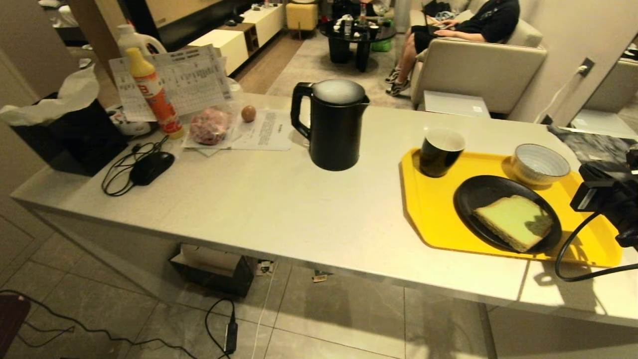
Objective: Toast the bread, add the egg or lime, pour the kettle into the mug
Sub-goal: Pick up the egg
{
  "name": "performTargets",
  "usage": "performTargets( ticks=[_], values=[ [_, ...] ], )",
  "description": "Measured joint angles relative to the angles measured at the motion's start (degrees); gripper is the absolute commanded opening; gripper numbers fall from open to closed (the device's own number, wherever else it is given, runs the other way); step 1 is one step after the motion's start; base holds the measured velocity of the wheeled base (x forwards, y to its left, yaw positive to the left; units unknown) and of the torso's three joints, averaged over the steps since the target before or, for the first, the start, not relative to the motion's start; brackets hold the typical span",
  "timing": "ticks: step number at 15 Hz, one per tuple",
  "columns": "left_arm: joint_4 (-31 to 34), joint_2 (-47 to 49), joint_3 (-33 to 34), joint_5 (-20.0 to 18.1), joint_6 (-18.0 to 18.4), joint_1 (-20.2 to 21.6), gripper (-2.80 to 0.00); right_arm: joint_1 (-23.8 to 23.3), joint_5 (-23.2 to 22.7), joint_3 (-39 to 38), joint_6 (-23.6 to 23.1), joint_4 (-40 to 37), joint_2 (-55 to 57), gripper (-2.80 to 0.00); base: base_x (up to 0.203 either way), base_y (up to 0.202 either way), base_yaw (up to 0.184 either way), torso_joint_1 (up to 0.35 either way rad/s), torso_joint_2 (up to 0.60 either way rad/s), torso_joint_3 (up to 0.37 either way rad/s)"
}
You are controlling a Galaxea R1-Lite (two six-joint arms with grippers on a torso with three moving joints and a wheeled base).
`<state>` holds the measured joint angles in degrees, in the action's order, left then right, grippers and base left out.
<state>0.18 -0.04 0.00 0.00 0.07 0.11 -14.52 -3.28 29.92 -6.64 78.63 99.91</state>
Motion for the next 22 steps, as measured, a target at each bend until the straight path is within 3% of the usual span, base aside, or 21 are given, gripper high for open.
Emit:
performTargets(
  ticks=[4, 15, 22],
  values=[
    [0.0, 0.0, 0.0, 0.0, 0.0, 0.0, -2.8, -0.1, -0.6, 0.5, 0.0, -0.1, -0.1, -2.8, 0.0, -0.007, 0.137, 0.003, 0.0, 0.002],
    [0.0, 0.0, 0.0, 0.0, 0.0, 0.0, -2.8, -1.5, -3.5, 1.2, 1.5, -2.8, -1.1, -2.8, 0.0, 0.0, 0.0, 0.0, 0.0, 0.0],
    [0.0, 0.0, 0.0, 0.0, 0.0, -0.1, -2.8, -3.3, -5.8, 1.1, 1.5, -2.8, -1.3, -2.8, 0.003, 0.006, -0.168, 0.004, 0.0, 0.0]
  ],
)
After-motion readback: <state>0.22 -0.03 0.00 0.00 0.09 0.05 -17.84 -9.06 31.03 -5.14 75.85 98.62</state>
